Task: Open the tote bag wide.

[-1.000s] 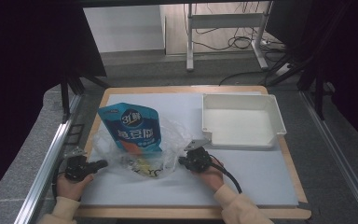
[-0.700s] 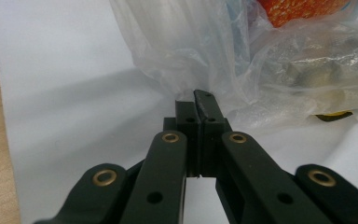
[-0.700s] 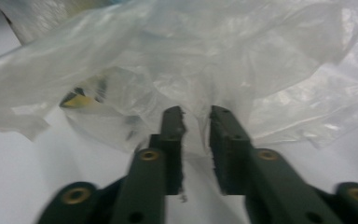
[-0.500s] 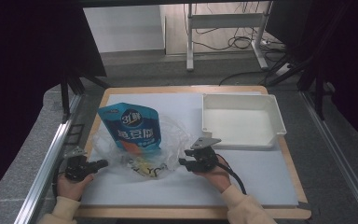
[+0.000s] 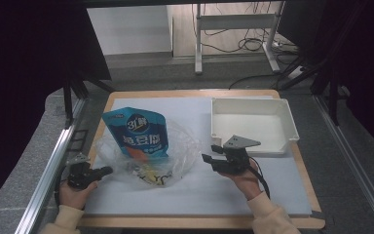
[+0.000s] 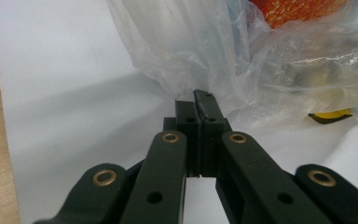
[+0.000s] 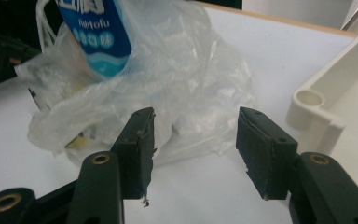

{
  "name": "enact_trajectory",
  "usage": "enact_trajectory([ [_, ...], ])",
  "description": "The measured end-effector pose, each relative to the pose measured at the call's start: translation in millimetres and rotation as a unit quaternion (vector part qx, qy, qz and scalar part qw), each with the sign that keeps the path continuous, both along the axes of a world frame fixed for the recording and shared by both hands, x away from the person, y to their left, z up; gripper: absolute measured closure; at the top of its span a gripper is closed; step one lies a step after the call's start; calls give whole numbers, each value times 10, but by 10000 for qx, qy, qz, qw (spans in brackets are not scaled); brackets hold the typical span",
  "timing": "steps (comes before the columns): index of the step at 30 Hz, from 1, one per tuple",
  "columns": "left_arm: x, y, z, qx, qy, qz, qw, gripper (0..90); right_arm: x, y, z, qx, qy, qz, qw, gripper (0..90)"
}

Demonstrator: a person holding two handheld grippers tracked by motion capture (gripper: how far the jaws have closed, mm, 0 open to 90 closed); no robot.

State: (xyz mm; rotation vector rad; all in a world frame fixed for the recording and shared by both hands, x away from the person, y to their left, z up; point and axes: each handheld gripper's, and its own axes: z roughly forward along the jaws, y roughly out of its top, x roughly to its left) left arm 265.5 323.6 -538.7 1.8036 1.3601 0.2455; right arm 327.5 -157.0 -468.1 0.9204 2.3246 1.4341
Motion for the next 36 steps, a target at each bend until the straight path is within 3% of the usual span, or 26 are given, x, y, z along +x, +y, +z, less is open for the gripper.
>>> enact_trajectory([
  [6, 1, 4, 3, -10, -5, 19, 10000, 900, 75, 79, 86, 35, -119, 89, 9999, 458],
  [12, 2, 3, 2, 2, -8, 11, 10000, 900, 256, 201, 290, 251, -231, 113, 9994, 449],
  [18, 3, 7, 1, 0, -16, -10, 10000, 900, 479, 445, 433, 162, -229, 195, 9994, 446],
  [26, 1, 12, -3, -11, -15, -12, 10000, 900, 691, 800, 348, -144, -35, 347, 9993, 445],
  [34, 0, 17, -6, -1, -8, -6, 10000, 900, 814, 914, 196, -56, 413, 491, 9979, 516],
  [36, 1, 16, -11, -5, -7, -8, 10000, 900, 812, 938, 171, -155, 448, 555, 9973, 569],
])
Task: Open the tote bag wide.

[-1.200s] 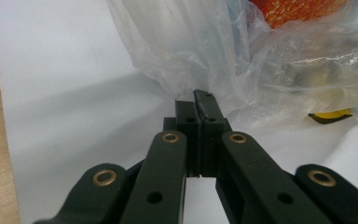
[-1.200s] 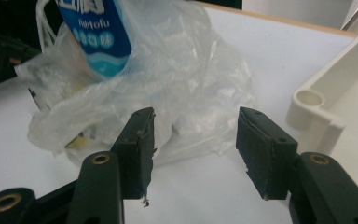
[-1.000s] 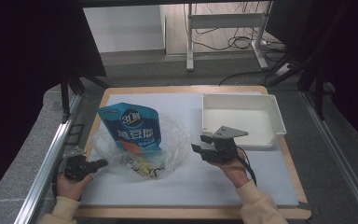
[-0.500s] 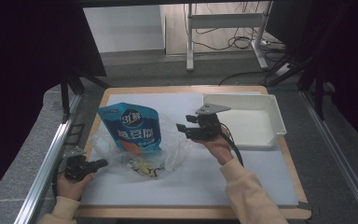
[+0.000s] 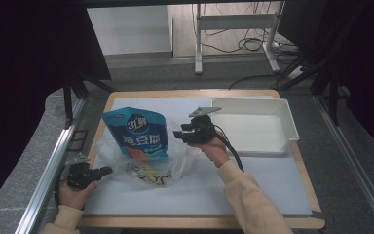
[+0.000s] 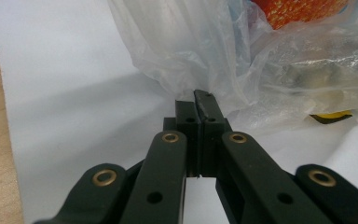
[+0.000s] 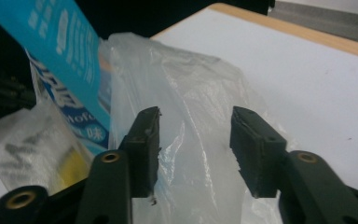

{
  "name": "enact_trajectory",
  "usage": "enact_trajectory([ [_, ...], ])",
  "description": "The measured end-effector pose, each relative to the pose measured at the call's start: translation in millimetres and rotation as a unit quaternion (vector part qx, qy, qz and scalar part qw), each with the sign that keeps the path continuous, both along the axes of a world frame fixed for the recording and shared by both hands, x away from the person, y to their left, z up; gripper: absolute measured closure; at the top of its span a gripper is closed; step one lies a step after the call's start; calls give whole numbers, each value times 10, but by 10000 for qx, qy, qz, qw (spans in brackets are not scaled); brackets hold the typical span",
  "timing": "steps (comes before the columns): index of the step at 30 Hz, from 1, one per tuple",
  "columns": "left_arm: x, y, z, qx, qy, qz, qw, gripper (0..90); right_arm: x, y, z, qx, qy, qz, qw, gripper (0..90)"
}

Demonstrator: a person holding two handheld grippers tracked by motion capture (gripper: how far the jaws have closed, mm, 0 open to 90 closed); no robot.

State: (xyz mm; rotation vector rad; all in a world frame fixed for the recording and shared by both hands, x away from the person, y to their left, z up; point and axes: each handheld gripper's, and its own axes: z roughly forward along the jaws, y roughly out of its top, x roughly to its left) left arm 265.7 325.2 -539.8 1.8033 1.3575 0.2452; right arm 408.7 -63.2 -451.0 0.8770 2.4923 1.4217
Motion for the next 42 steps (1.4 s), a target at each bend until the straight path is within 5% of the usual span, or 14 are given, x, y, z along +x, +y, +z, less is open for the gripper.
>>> enact_trajectory([
  [7, -2, 3, 2, 10, -2, 14, 10000, 900, -21, 38, -30, -185, 45, 228, 9996, 877],
  [22, -34, 9, 25, 10, -192, 41, 9998, 856, -63, 42, -69, -218, -184, 151, 9995, 891],
  [27, -80, 5, 44, 54, -353, 84, 9993, 679, -69, 34, -103, -173, -190, 148, 9996, 891],
  [34, -214, 13, 72, 168, -507, 173, 9984, 252, -82, 2, -127, -136, -242, 108, 9996, 891],
  [42, -329, 111, 109, 73, -574, 186, 9981, 139, -90, 9, -141, -125, -271, 80, 9995, 891],
])
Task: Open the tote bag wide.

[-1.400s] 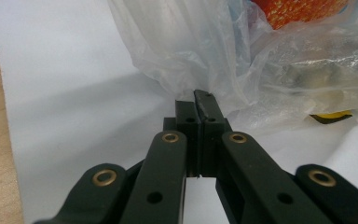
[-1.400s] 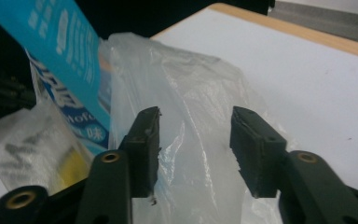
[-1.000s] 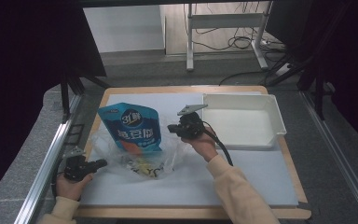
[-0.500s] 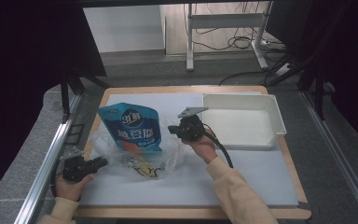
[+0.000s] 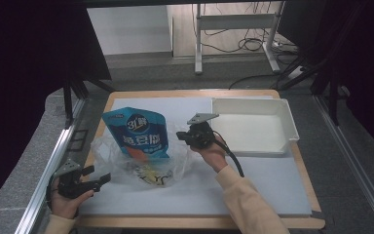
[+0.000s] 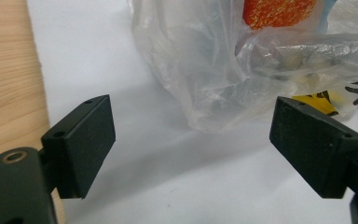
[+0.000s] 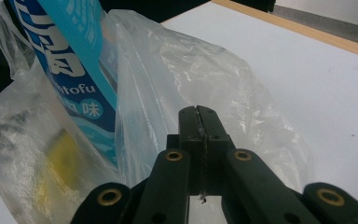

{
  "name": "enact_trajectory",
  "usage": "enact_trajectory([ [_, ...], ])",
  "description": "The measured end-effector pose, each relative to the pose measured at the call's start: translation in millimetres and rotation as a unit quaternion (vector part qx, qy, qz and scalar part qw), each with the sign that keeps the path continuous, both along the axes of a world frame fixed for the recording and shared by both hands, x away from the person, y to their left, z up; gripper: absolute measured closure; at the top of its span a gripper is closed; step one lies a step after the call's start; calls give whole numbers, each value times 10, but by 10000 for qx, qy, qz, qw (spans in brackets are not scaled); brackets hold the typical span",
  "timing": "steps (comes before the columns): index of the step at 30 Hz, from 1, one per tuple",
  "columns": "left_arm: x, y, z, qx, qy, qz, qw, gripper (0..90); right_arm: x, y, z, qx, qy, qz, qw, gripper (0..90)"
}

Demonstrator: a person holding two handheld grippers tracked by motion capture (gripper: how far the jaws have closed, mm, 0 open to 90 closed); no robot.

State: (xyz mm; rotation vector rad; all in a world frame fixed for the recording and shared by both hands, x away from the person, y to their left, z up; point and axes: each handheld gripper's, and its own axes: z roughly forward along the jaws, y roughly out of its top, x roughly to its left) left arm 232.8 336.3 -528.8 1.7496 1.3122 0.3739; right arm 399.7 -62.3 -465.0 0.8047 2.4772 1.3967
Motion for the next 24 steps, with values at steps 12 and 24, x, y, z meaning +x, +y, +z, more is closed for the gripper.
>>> enact_trajectory([
  [12, -98, 106, 258, -83, -404, 76, 9991, 134, -13, -3, -32, -21, -33, -16, 10000, 891],
  [24, 173, 153, 728, -15, -624, 223, 9978, 216, -18, 2, -19, -59, -86, 21, 9999, 891],
])
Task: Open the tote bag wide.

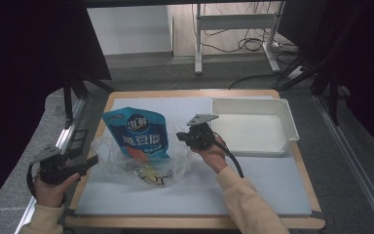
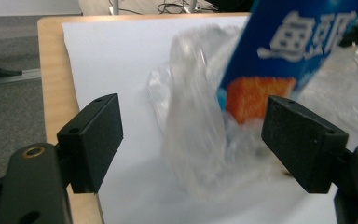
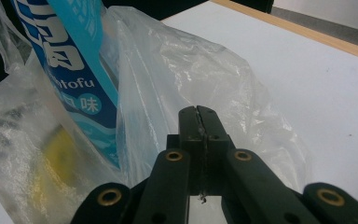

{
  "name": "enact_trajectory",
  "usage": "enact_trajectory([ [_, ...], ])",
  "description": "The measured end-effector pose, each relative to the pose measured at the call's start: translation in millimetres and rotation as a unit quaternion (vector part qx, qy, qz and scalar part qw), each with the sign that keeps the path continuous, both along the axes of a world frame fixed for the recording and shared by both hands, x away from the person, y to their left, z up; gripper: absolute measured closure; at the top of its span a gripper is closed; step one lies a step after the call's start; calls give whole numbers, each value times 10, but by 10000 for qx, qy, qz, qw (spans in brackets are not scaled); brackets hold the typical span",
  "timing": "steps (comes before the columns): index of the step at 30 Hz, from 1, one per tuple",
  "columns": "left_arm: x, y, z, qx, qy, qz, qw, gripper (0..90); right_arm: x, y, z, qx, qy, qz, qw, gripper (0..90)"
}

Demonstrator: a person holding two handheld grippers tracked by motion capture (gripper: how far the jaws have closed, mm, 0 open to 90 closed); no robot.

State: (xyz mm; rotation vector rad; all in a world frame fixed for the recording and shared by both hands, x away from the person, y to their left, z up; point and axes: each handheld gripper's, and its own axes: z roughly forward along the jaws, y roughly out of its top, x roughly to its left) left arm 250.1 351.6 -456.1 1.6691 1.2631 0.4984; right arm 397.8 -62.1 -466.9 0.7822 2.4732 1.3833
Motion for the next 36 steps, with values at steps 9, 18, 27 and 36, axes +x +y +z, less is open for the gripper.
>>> enact_trajectory([
  [9, 405, 8, 250, 70, -122, 37, 9999, 305, -29, 29, 30, -70, -59, 57, 9999, 892],
  [18, 690, -48, 215, 11, 116, -232, 9997, 336, -27, 34, 39, -96, -72, 62, 9999, 891],
  [27, 769, -145, 79, 199, 308, -598, 9975, 371, -23, 34, 55, -125, -108, 41, 9999, 891],
  [36, 771, -164, -41, 298, 533, -748, 9953, 637, -26, 45, 68, -133, -114, 37, 9998, 891],
])
